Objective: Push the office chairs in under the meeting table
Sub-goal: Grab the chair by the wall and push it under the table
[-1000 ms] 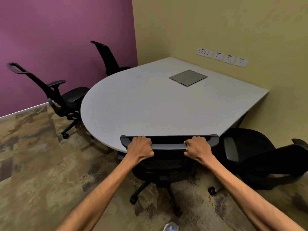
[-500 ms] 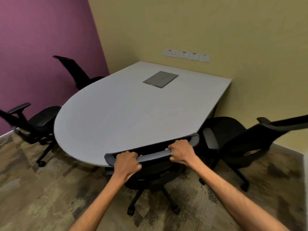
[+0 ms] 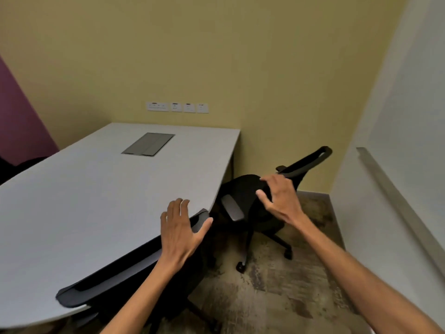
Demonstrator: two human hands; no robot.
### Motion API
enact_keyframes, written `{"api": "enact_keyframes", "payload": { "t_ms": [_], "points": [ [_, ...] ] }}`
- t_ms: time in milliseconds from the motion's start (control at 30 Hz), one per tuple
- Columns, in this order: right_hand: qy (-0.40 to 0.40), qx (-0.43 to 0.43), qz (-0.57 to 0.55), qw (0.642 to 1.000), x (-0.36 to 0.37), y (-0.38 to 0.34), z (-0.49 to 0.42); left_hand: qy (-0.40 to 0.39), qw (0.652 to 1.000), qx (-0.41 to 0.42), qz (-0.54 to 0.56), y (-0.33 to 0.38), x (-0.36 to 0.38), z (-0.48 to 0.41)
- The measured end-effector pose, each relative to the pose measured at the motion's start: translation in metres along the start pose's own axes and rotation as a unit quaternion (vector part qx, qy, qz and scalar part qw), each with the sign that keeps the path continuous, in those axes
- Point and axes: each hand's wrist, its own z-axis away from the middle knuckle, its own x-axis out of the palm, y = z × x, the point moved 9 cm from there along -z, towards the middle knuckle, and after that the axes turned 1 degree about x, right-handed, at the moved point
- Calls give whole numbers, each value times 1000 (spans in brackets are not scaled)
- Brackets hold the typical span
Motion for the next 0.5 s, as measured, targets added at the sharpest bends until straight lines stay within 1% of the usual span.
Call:
{"api": "enact_keyframes", "payload": {
  "t_ms": [133, 233, 400, 500],
  "points": [
    [48, 98, 43, 993, -50, 102, 7, -13, 999, 39, 20, 61, 37, -41],
    [59, 137, 61, 987, -69, 158, 12, -22, 997, 63, 32, 112, 68, -66],
    [37, 125, 82, 988, -70, 236, 1, -37, 995, 86, 46, 199, 121, -109],
    [28, 111, 92, 989, -71, 272, -16, -35, 995, 85, 44, 237, 144, -134]
  ]
}}
